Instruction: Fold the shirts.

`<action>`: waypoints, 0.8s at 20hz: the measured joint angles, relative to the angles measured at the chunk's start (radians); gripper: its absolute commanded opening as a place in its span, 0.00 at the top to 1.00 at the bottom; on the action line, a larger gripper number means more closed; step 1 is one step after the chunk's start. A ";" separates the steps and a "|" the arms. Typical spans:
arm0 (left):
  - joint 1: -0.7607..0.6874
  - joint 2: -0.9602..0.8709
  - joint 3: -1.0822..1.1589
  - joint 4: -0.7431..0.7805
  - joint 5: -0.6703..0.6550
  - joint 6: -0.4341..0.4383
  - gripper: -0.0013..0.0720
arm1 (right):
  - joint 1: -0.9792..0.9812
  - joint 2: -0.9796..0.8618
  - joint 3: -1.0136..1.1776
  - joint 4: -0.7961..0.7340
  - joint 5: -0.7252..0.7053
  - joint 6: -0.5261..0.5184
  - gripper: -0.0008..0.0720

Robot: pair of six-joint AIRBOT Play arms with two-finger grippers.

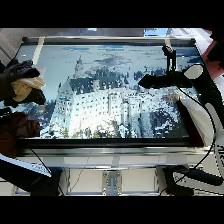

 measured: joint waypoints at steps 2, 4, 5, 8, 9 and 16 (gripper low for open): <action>-0.050 0.013 0.020 -0.153 -0.014 0.015 0.97 | 0.000 0.000 0.000 -0.024 -0.012 0.000 0.37; -0.128 0.022 0.040 -0.318 -0.015 0.027 0.97 | 0.000 0.000 0.000 -0.079 -0.028 0.000 0.37; -0.183 0.024 0.049 -0.394 -0.014 0.032 0.97 | 0.000 0.000 0.000 -0.113 -0.039 0.000 0.37; -0.396 0.029 0.063 -0.543 0.020 0.037 0.97 | -0.001 0.000 0.000 -0.258 -0.068 0.019 0.37; -0.476 0.029 0.065 -0.568 0.039 0.038 0.97 | -0.002 0.000 0.000 -0.317 -0.077 0.038 0.37; -1.113 0.014 0.071 -0.649 0.361 0.054 0.98 | -0.002 0.000 0.000 -0.779 -0.143 0.259 0.37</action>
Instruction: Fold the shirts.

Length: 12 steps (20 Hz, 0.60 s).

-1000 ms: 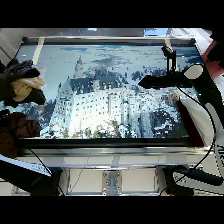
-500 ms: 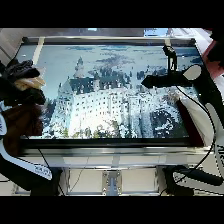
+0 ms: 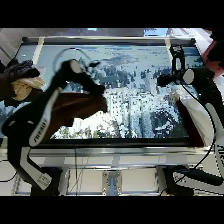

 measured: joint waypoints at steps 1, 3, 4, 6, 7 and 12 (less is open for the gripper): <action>-0.074 -0.008 0.001 -0.011 0.051 0.002 0.98 | -0.001 0.000 0.000 -0.064 -0.003 0.037 0.37; -0.208 -0.029 0.005 -0.039 0.140 0.006 0.97 | -0.013 0.000 0.000 -0.148 -0.012 0.093 0.37; -0.263 -0.039 0.014 -0.057 0.185 0.014 0.97 | -0.025 0.000 0.000 -0.178 -0.016 0.118 0.37; -0.336 -0.053 0.047 -0.071 0.256 0.038 0.75 | -0.056 0.000 0.000 -0.198 -0.014 0.164 0.37; -0.354 -0.056 0.074 -0.061 0.288 0.046 0.41 | -0.074 0.000 0.000 -0.195 -0.008 0.178 0.37; -0.302 -0.057 0.282 0.181 0.310 -0.025 0.20 | -0.171 0.000 0.000 0.007 0.097 0.072 0.37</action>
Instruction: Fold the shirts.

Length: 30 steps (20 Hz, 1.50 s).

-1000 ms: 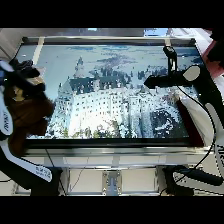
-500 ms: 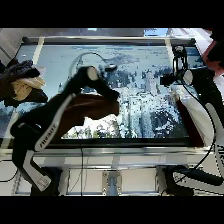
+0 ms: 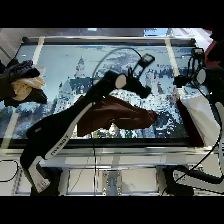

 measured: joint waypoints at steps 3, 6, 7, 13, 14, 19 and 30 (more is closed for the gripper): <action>0.106 0.015 0.049 0.193 -0.111 -0.080 0.20 | -0.034 0.000 -0.024 0.279 0.146 -0.165 0.37; 0.232 0.019 0.014 0.296 -0.295 -0.135 0.20 | -0.027 0.000 -0.113 0.490 0.247 -0.285 0.37; 0.269 0.021 -0.008 0.311 -0.339 -0.147 0.20 | -0.020 0.000 -0.156 0.525 0.256 -0.306 0.36; 0.410 0.023 -0.109 0.317 -0.454 -0.127 0.20 | 0.000 0.000 -0.403 0.560 0.263 -0.339 0.16; 0.417 0.023 -0.114 0.311 -0.454 -0.116 0.20 | 0.002 0.000 -0.433 0.575 0.256 -0.339 0.14; 0.435 0.023 -0.126 0.294 -0.438 -0.074 0.20 | 0.035 0.000 -0.524 0.718 0.113 -0.358 0.15; 0.452 0.023 -0.191 0.296 -0.484 -0.016 0.20 | 0.124 -0.006 -0.546 0.631 -0.105 -0.235 0.29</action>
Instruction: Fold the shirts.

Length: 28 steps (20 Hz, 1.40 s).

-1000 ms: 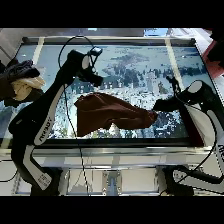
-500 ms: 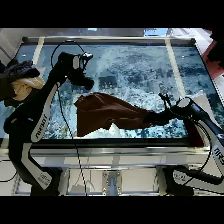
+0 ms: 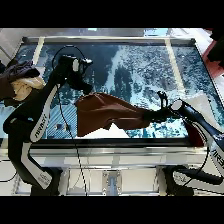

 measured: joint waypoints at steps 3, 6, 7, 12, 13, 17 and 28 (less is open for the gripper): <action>0.010 -0.001 -0.012 0.000 -0.003 0.004 0.20 | 0.003 0.000 0.000 -0.031 -0.016 0.018 0.29; 0.022 -0.003 -0.017 -0.002 -0.006 0.005 0.20 | 0.004 0.000 0.000 -0.045 -0.084 0.055 0.29; 0.027 -0.005 -0.018 -0.002 -0.007 0.006 0.20 | 0.005 0.000 0.000 -0.046 -0.110 0.067 0.29; 0.045 -0.026 -0.019 -0.008 -0.012 0.003 0.20 | 0.005 -0.010 0.000 -0.049 -0.206 0.115 0.48; 0.048 -0.032 -0.019 -0.009 -0.013 -0.002 0.20 | 0.005 -0.018 0.000 -0.049 -0.213 0.121 0.57; 0.064 -0.061 -0.021 -0.012 -0.016 -0.032 0.20 | 0.005 -0.065 0.001 -0.040 -0.249 0.134 0.94; 0.248 -0.101 -0.021 -0.305 -0.095 -0.074 0.21 | 0.005 -0.101 0.116 -0.078 -0.225 0.134 0.94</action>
